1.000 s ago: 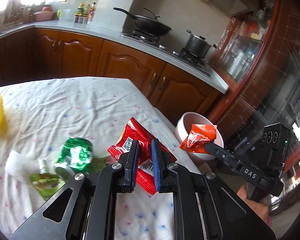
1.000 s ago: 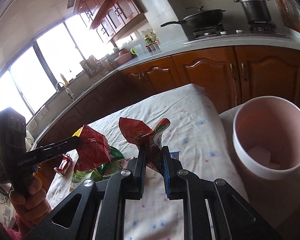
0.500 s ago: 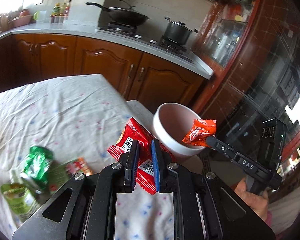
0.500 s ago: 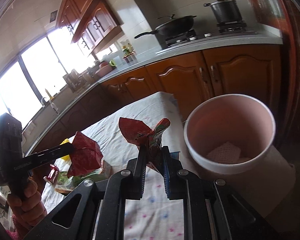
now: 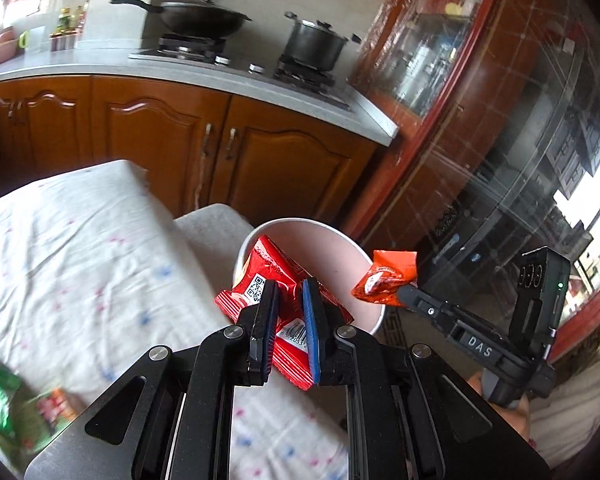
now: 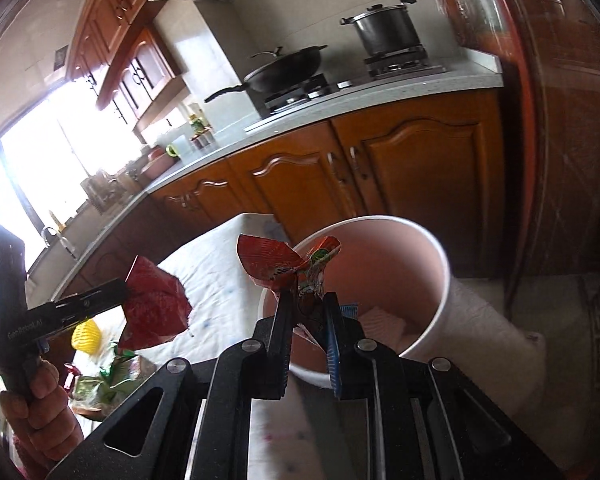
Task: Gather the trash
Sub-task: 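Carry the red bag and red wrapper in both tools over the pink bin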
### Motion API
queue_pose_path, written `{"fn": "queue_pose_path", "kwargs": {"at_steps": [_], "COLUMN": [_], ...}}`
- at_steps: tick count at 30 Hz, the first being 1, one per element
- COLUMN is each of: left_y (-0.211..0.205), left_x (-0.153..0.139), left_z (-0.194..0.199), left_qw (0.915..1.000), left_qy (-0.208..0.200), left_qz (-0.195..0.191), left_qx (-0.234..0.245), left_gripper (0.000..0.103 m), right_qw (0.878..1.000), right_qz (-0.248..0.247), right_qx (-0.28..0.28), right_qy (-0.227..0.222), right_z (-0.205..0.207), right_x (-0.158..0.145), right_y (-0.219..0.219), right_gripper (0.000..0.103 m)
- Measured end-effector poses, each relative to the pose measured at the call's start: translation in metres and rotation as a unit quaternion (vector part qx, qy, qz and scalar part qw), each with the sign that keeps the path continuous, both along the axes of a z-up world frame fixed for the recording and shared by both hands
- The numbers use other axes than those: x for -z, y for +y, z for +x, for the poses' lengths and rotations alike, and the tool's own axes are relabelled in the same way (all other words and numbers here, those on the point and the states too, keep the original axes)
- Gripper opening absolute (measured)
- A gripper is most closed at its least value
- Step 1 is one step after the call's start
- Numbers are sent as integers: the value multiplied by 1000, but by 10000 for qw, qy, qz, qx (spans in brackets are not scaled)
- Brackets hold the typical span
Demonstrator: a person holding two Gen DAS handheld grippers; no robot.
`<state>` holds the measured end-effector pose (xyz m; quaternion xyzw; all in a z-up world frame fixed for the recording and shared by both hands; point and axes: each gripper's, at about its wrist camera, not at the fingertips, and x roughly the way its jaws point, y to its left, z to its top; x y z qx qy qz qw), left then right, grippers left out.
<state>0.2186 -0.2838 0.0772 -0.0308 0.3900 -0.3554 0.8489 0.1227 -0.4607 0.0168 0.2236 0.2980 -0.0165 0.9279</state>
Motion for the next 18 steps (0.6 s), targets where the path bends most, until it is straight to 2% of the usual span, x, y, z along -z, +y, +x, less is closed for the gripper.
{"fn": "queue_pose_path", "kwargs": {"at_steps": [7,12,18], "left_y": [-51,-69,-85], "left_x": [16,31,52], "left_z": [17,27,38], "left_qw": [9993,9983,9958], "left_qy": [62,139,424], "left_qz": [290,523,703], "left_qx": [217,235,410], "left_gripper": [12,12,14], "right_qw": [9996,9989,9980], "right_qz": [-18,-4,-39], "right_qx": [99,109,66], "right_qy": [275,448,635], "right_z": [15,25,37], "right_x": [9,17,30], "right_y": [-22,-31,-38], "right_gripper": [15,16,19]}}
